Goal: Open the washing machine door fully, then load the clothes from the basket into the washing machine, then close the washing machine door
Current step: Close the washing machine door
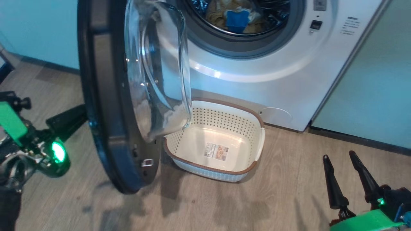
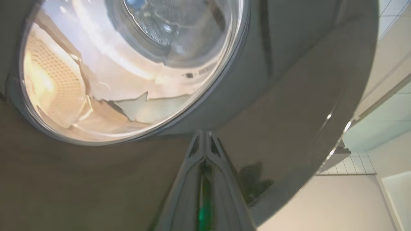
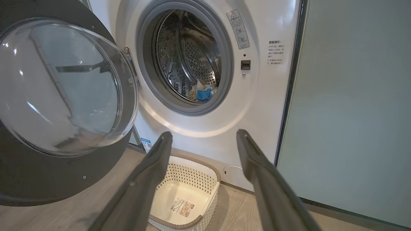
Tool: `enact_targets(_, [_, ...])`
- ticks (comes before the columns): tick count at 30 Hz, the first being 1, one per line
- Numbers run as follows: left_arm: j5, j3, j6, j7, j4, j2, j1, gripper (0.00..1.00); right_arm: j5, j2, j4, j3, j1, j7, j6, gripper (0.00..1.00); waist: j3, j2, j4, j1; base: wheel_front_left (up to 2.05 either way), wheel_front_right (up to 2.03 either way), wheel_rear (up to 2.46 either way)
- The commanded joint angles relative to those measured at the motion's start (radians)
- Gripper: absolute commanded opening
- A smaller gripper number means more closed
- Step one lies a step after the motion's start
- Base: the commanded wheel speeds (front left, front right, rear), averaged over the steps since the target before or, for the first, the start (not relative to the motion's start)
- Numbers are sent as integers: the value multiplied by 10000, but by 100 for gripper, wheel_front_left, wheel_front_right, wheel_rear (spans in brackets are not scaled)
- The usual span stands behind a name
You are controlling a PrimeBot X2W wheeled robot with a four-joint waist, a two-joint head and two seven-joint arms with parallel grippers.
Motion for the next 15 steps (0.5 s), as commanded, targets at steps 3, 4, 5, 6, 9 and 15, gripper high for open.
enact_targets(3, [-98, 362, -87, 77, -533, 204, -402, 0, 58, -4, -268, 223, -346, -103, -29, 100, -38, -1, -298, 1, 0, 0, 0])
enact_targets(4, [-105, 321, -94, 71, -578, 137, -427, 0, 60, 1, -264, 230, -349, -104, -29, 100, -35, -1, -365, 1, 0, 0, 0])
enact_targets(5, [-76, 274, -109, 60, -620, 90, -453, 0, 61, 6, -258, 238, -357, -105, -29, 100, -30, -1, -440, 1, 0, 0, 0])
enact_targets(6, [-29, 214, -105, 33, -659, 41, -480, 0, 62, 12, -263, 240, -369, -106, -29, 100, -11, -1, -510, 1, 0, 0, 0])
enact_targets(9, [8, 113, -111, -14, -663, -97, -638, 0, 62, 24, -287, 262, -450, -109, -29, 100, 98, -1, -744, 1, 0, 0, 0])
enact_targets(15, [128, -234, -233, -153, -610, -560, -1234, 0, 96, 53, -323, 218, -598, -112, -29, 100, 392, -1, -1190, 1, 0, 0, 0])
